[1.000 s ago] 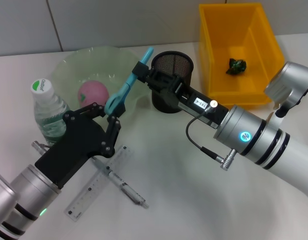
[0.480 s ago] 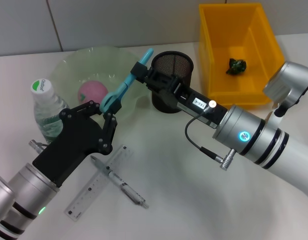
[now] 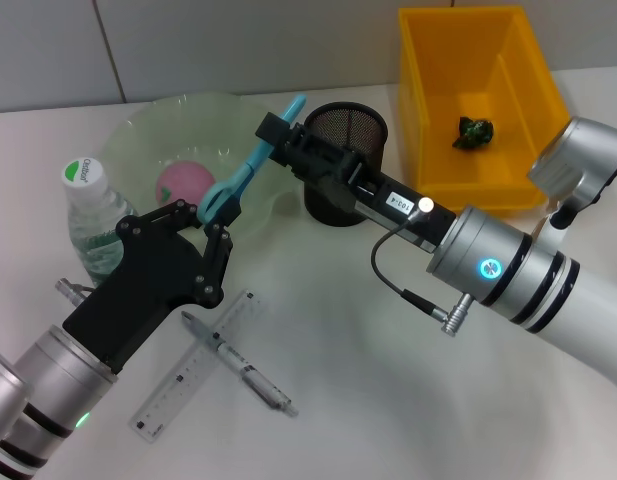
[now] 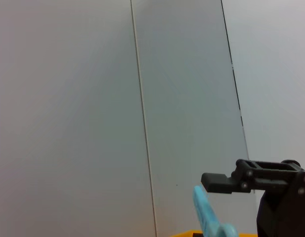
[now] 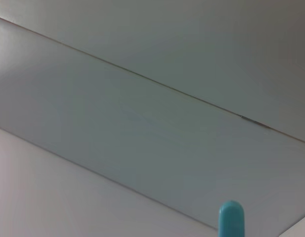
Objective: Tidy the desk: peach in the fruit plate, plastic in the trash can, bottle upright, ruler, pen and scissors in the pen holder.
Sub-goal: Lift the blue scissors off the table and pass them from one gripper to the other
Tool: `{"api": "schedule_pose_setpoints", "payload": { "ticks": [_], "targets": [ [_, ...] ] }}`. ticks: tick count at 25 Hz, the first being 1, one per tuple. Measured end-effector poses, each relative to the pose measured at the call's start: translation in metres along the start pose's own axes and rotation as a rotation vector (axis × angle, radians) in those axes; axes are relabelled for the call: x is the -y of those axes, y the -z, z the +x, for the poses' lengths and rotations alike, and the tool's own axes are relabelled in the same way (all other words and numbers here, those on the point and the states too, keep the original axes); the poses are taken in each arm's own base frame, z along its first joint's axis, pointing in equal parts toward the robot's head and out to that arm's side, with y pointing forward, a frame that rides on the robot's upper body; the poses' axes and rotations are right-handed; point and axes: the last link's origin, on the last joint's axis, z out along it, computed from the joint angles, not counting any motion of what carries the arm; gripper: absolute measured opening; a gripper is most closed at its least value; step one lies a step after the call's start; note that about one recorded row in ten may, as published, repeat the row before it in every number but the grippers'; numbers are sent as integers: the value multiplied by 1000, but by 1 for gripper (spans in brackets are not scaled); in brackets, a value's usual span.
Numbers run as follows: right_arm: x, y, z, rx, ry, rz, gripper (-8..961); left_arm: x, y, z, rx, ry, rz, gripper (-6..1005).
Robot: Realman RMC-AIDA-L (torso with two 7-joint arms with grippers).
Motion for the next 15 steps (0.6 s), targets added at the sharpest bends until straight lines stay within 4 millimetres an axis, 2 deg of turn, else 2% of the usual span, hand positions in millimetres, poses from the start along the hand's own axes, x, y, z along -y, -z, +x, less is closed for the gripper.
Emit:
{"api": "schedule_pose_setpoints", "payload": {
  "ticks": [4,15],
  "targets": [
    [0,-1,-1,-1,5,-2,649,1,-1,0,-3,0,6,99],
    [0,1,-3,-14,3,-2,677,1,-1,1,-7,-1,5,99]
  ]
}}
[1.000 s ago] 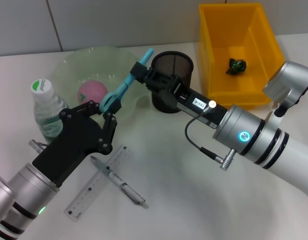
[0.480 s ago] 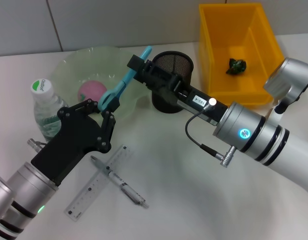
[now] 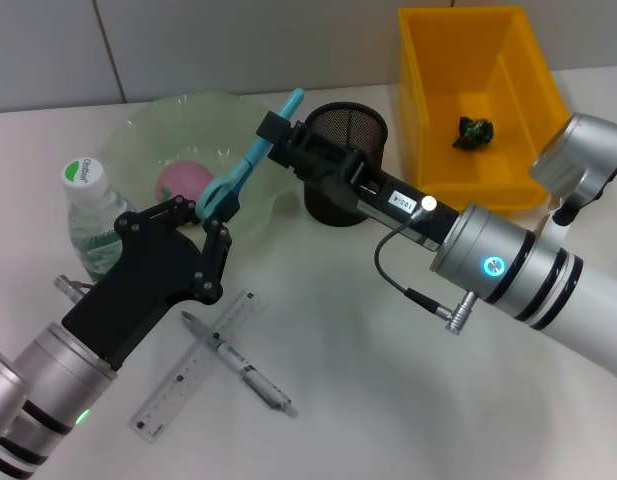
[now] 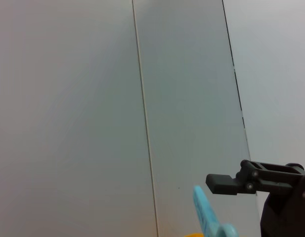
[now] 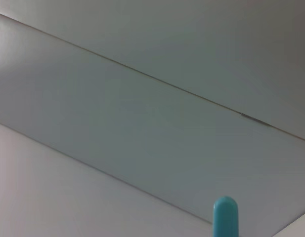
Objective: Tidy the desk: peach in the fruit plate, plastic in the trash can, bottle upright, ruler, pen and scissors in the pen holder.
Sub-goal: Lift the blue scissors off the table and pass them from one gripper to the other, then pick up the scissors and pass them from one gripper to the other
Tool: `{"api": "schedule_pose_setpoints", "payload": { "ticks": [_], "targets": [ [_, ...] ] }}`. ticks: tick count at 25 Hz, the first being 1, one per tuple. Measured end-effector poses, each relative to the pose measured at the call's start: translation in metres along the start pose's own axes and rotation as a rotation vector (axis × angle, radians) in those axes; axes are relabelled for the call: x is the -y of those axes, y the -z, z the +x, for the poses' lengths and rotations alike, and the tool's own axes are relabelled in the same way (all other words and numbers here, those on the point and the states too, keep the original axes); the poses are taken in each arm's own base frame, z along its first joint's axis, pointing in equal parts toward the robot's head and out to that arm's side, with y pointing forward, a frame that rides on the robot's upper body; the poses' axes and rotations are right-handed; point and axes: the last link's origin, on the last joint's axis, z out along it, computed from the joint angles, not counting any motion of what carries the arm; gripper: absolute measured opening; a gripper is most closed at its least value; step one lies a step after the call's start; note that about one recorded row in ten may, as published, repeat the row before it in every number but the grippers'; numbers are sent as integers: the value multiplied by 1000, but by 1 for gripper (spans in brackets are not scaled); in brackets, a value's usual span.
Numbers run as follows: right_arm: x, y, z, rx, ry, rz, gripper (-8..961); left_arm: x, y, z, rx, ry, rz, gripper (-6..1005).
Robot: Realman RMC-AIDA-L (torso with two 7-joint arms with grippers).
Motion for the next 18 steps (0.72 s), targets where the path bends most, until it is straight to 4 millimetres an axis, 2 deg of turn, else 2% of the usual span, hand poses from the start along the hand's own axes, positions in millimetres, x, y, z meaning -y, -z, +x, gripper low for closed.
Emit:
{"api": "schedule_pose_setpoints", "payload": {
  "ticks": [7,18],
  "targets": [
    [3,7,2,-34,59,13,676,-1,1,1,-4,2,-2,100],
    [-1,44,-5,12,231,-45,675,-10,4,0,-1,57,-69,100]
  ]
}}
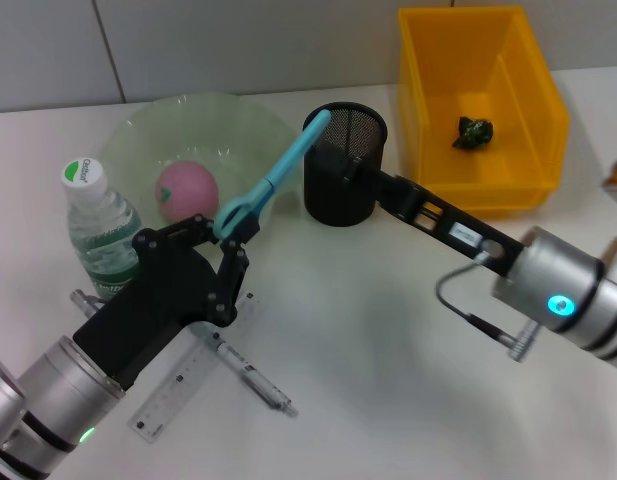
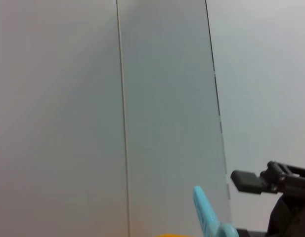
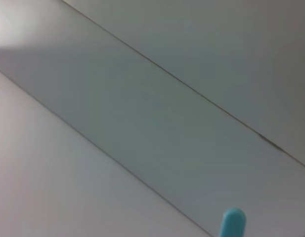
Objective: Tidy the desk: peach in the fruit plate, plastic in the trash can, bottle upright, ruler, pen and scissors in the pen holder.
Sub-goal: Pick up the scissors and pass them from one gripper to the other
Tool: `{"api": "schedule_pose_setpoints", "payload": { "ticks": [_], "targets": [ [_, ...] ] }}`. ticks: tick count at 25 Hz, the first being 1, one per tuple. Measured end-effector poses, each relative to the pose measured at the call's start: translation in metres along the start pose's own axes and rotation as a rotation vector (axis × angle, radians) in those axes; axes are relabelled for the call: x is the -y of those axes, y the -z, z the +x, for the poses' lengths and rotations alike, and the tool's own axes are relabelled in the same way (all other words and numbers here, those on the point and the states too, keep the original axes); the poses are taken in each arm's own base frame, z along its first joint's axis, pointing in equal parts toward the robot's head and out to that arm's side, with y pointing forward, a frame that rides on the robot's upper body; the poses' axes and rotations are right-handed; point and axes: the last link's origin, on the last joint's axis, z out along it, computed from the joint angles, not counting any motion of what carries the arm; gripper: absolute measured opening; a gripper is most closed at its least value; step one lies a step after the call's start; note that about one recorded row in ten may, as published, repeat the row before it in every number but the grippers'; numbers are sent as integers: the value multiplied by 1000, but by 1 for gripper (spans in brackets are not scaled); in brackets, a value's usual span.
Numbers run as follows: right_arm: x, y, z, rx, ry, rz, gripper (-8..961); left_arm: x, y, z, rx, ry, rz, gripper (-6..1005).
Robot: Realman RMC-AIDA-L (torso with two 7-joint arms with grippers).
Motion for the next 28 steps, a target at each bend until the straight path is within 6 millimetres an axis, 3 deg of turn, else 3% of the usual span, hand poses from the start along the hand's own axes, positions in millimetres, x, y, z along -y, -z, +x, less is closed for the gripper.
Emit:
{"api": "schedule_pose_setpoints", "payload": {
  "ticks": [6,9,16,28],
  "targets": [
    [-1,31,-10,-36,114,-21,674,0,2,-2,19,67,-30,99],
    [-2,38,-13,-55,147,-24,673,3,3,-3,35,111,-45,99],
    [-5,67,-35,-87,313,-14,672,9,7,-5,116,210,-177,100],
    [-15,82,-52,-159,399,-69,671,26,12,3,298,267,-421,108]
  ]
}}
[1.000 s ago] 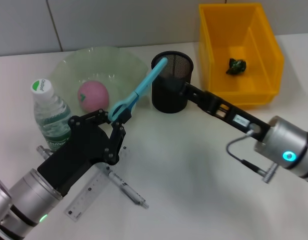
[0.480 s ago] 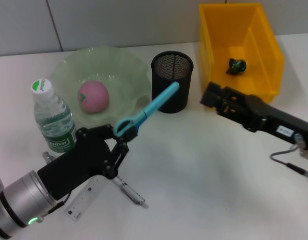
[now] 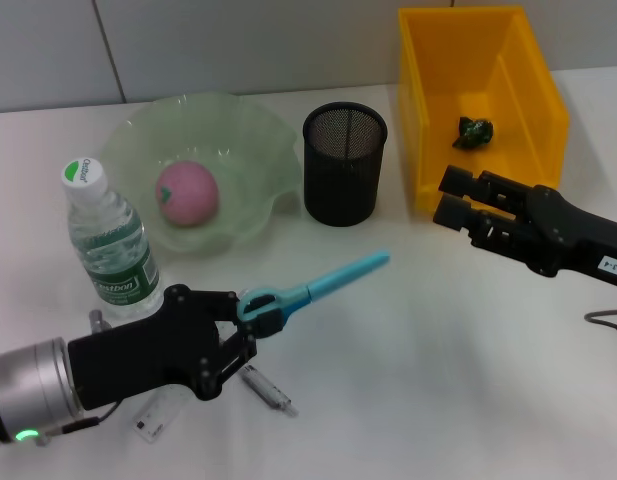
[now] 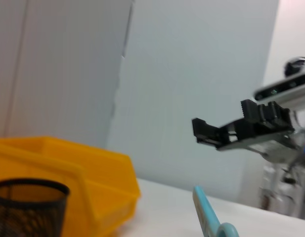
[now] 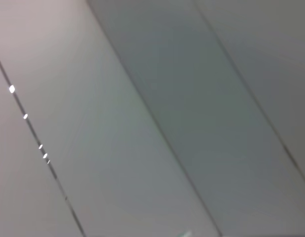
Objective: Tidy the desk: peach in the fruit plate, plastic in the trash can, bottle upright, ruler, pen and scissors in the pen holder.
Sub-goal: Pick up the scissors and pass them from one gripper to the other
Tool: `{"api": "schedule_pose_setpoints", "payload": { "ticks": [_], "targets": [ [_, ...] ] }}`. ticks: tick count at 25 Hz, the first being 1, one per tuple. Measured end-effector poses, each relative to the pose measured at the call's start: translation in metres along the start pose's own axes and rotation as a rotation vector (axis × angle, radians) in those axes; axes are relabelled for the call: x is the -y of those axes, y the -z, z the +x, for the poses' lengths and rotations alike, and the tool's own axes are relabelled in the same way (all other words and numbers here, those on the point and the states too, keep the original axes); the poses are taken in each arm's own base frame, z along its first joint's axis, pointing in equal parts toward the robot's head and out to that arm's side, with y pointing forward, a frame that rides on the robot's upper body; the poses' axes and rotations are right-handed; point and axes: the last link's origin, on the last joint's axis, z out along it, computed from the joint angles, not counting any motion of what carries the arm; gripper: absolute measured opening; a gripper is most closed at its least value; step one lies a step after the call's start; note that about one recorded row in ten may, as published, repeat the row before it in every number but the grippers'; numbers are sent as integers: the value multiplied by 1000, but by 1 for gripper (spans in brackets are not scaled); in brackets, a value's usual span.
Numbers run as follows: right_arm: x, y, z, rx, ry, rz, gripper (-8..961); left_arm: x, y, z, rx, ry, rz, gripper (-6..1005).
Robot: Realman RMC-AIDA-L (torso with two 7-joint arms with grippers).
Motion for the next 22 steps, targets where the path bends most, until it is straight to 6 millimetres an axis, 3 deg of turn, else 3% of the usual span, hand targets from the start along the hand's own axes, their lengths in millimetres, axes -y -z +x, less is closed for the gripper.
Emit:
{"api": "schedule_pose_setpoints", "payload": {
  "ticks": [14,22],
  "targets": [
    [-2,-12,-24,-173,45,-111,669,8,6,51,278,-19,-163,120],
    [-4,-34,-34,-400,50,-217,667,14,5,70,380,-13,-220,127]
  ]
}}
